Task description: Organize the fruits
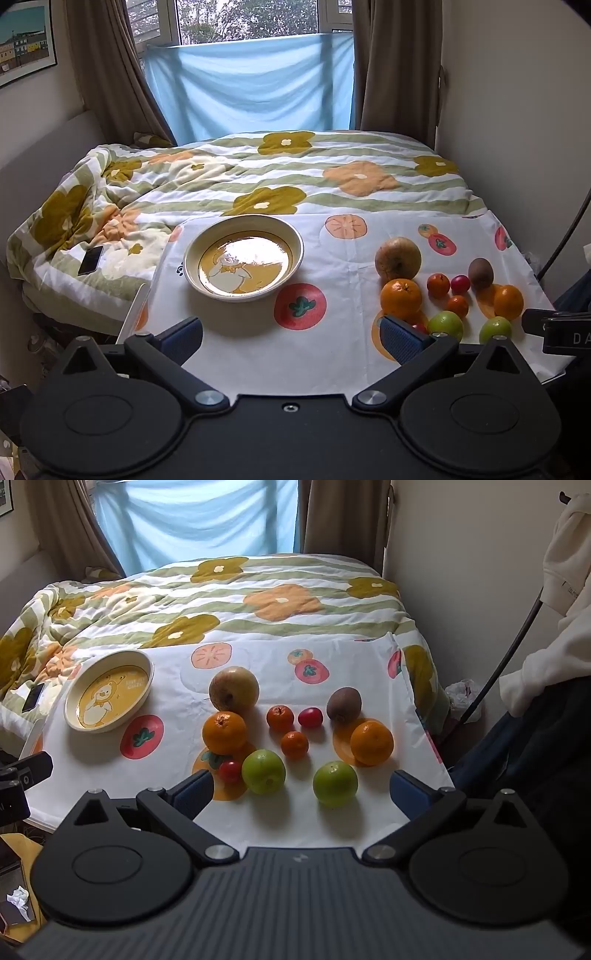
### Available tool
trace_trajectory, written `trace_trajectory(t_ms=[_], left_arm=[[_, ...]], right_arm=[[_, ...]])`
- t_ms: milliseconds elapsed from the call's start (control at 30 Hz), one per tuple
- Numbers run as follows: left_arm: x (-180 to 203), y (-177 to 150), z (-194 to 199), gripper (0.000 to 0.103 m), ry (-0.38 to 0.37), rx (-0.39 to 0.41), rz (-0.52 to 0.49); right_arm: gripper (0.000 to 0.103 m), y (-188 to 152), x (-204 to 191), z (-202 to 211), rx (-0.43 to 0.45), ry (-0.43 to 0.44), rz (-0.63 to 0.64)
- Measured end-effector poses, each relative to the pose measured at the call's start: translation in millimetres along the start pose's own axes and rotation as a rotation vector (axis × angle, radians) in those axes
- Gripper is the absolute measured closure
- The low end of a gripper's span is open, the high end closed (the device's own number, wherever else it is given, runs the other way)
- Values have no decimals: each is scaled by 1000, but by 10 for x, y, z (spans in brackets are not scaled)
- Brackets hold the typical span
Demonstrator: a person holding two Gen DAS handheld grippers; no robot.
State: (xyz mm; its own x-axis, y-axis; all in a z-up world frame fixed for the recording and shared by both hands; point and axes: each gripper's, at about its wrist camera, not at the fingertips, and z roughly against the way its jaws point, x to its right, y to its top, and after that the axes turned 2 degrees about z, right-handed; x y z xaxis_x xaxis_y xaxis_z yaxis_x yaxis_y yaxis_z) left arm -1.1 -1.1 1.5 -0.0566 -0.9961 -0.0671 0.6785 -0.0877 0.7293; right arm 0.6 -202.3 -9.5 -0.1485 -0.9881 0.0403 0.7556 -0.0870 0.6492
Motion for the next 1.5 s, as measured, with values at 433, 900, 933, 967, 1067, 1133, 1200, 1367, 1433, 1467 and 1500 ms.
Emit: trace_trajectory(t_ms=[433,900,933,967,1067,1133,1200,1367,1433,1467,1500], left_arm=[[-25,12,-25,0,-23,5,0],[1,24,-14,0,-25,9,-5],[2,25,-14,0,-25,9,-5],[-2,24,-13,0,-26,9,-4],[-2,26,-13,0,-26,9,-4],[-1,27,-12,0,-26,10,-4],[0,30,-4,0,-26,11,-6],[8,34,4,0,-25,13,-6],[5,32,4,0,-25,13,-6],[7,33,6,0,-25,13,-6],[4,36,8,0,-24,14,-6]], right_arm=[[0,14,-20,-17,-5,0,-2],[0,-13,-41,-50,-16,7,-3],[0,-9,-40,-42,-16,7,-3],[0,-12,-44,-47,-16,7,-3],[0,-11,-49,-39,-14,9,-2],[0,-12,-51,-38,-14,8,-3],[0,-17,-58,-42,-14,9,-4],[0,-12,-49,-41,-15,8,-3],[0,-13,-56,-42,-14,8,-3],[0,-9,-47,-41,-14,9,-3],[0,-8,-49,-42,-14,9,-3]])
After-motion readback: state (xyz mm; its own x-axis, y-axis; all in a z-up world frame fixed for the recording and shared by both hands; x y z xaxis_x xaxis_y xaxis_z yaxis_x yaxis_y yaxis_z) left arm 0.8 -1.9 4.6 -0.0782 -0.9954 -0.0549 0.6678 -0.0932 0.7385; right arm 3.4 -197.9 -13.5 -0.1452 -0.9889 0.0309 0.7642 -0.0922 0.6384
